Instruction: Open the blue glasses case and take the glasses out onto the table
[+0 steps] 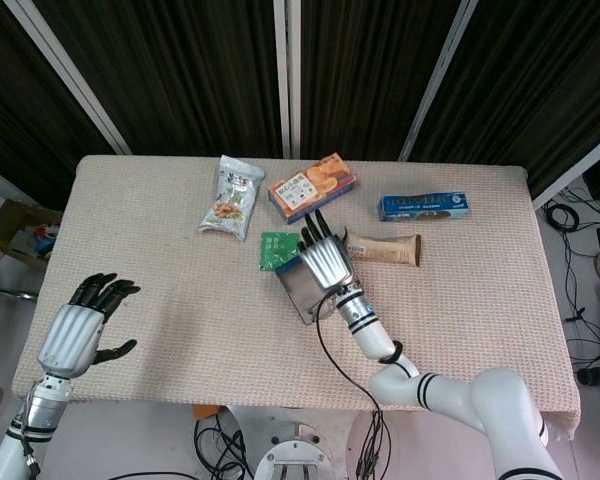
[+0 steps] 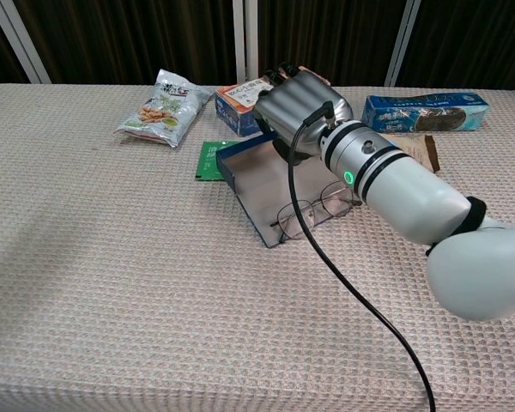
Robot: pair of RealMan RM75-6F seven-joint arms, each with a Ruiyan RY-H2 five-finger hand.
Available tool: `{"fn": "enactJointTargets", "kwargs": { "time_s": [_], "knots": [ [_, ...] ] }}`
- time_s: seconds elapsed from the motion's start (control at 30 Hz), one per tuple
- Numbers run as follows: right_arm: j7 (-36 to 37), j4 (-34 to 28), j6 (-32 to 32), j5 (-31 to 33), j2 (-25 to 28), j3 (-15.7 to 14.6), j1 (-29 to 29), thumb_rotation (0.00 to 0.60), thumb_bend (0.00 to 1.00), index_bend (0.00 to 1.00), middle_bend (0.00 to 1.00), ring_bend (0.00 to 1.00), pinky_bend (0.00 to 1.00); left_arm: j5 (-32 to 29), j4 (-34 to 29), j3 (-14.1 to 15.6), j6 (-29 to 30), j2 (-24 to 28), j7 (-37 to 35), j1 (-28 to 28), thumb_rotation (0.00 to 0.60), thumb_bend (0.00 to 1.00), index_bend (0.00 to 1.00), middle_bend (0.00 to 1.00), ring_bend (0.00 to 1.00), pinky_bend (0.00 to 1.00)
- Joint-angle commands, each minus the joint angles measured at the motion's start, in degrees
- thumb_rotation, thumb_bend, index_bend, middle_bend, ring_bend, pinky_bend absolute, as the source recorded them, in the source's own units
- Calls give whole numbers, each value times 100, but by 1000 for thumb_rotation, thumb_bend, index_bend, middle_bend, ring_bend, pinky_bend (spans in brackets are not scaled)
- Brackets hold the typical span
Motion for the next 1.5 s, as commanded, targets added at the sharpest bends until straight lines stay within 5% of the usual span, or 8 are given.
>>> {"fn": "enactJointTargets", "kwargs": {
  "time_s": [0.03, 0.17, 0.33, 0.63, 0.93, 1.5],
  "knots": [
    [-217, -413, -390, 497, 202, 322, 54, 600, 422, 157, 196, 0, 0, -7, -6, 5, 7, 9, 6, 9, 600, 46, 233, 217, 131, 139],
    [-212, -876, -477, 739, 506, 455, 13, 600, 343, 37, 178, 0, 0, -11, -19, 5, 16, 21, 14, 16, 600, 46, 233, 217, 131, 139],
    [210, -1615, -449, 528, 1050, 354, -152, 600, 329, 44, 174, 0, 0, 28, -54, 3, 12, 29, 54, 0, 600, 46, 233, 217, 132, 139],
    [1255, -3013, -716, -269, 2452, -503, -699, 600, 343, 401, 189, 0, 0, 22, -115, -5, 7, 51, 116, -4, 600, 46, 233, 217, 131, 139],
    [1754, -2551, -854, -648, 2320, -898, -789, 600, 343, 424, 190, 0, 0, 13, -187, -3, -24, 40, 207, -12, 600, 45, 233, 217, 131, 138],
    [2251, -1643, -777, -956, 1755, -905, -766, 600, 354, 449, 199, 0, 0, -45, -163, 2, 2, 63, 182, 30, 600, 46, 233, 217, 131, 138]
  ]
}}
